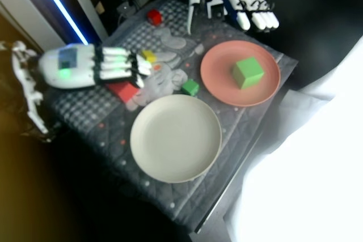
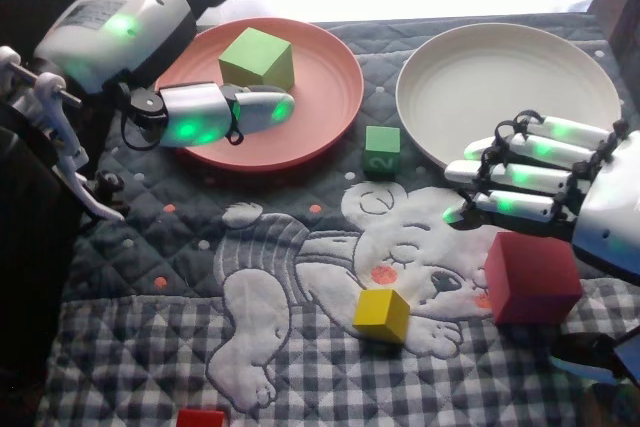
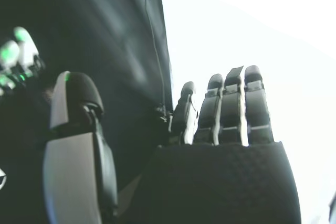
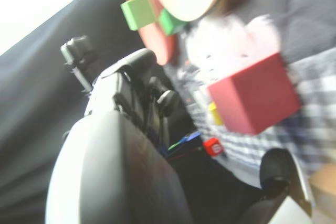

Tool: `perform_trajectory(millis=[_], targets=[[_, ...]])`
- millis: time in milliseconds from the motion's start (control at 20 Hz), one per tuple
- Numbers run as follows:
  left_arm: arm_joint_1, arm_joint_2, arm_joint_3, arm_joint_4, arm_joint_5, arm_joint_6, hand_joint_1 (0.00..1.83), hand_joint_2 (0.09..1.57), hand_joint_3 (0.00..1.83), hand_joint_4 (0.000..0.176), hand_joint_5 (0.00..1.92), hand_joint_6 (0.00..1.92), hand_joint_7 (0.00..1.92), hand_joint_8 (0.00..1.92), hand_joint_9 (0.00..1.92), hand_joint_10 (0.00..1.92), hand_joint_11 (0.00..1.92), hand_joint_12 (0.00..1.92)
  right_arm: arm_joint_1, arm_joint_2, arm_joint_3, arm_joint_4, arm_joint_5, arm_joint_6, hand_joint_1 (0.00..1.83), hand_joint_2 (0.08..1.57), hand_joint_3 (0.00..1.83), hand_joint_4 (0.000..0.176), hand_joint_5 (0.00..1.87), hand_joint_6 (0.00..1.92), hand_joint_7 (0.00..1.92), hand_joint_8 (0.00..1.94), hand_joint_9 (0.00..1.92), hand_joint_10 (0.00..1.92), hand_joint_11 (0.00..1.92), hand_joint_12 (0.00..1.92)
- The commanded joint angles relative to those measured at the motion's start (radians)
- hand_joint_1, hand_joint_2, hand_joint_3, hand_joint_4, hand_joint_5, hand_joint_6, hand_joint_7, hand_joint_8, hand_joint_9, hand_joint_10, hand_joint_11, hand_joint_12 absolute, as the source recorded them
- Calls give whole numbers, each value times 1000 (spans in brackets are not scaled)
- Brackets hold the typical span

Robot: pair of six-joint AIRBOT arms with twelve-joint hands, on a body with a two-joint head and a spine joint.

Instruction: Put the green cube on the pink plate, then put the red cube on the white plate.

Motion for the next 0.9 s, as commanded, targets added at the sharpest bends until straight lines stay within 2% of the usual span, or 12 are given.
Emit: perform_trajectory(millis=[0,100,200,350,450,500,550,600,650,700,750,850], targets=[[-3,3,-5,18,-133,-3,571,1024,14,117,66,14,0,0,0,0,5,3,11,-4,7,20,-89,6,970,514,552,0,223,568,233,14,0,590,0,1578],[3,3,-10,18,-139,-3,593,1035,14,111,96,21,19,6,0,0,30,17,11,-17,17,20,-70,14,956,595,423,0,274,519,254,11,10,682,0,1498],[4,4,-14,20,-145,-3,621,1047,0,98,130,9,29,5,0,0,0,165,11,-23,23,20,-59,20,981,696,325,0,303,606,277,8,0,781,0,1548],[10,4,-19,28,-157,-3,585,1056,1,98,157,6,52,3,0,0,0,321,11,-39,38,20,-36,35,994,896,146,0,509,481,391,18,173,663,0,1591],[11,5,-23,30,-162,-3,552,1070,5,85,148,0,50,1,0,0,0,315,11,-44,43,20,-32,41,1096,968,69,0,614,411,495,23,261,649,0,1648],[11,5,-23,30,-163,-3,531,1084,6,82,145,1,51,1,5,1,0,374,11,-45,44,20,-31,43,1228,988,44,0,695,397,601,48,317,726,9,1682],[11,5,-23,30,-163,-3,531,1110,14,83,147,2,56,2,10,3,0,384,11,-46,44,20,-31,43,1173,1115,24,0,843,973,787,141,484,868,232,1655],[11,5,-24,31,-164,-3,529,1119,17,86,149,3,58,3,8,3,0,385,11,-49,46,20,-30,44,1217,1146,8,0,944,1081,817,949,662,984,488,1613],[12,5,-24,30,-165,-3,512,1128,11,81,155,3,77,5,23,6,0,423,11,-51,48,20,-30,45,1338,1148,4,0,919,1124,829,1092,820,1243,720,1563],[14,5,-24,30,-165,-3,520,1133,6,72,157,2,86,4,24,5,0,401,14,-52,49,20,-30,45,1457,1152,3,0,906,1128,789,1169,822,1247,717,1624],[16,5,-24,29,-166,-3,525,1148,11,61,160,4,89,4,27,5,0,397,16,-52,48,20,-30,45,1377,1173,8,0,885,1164,760,1263,802,1375,748,1614],[21,5,-24,24,-170,-3,541,1150,6,70,167,4,98,4,31,5,0,371,28,-50,48,20,-31,45,1359,1176,3,0,869,1175,794,1266,791,1404,702,1642]])
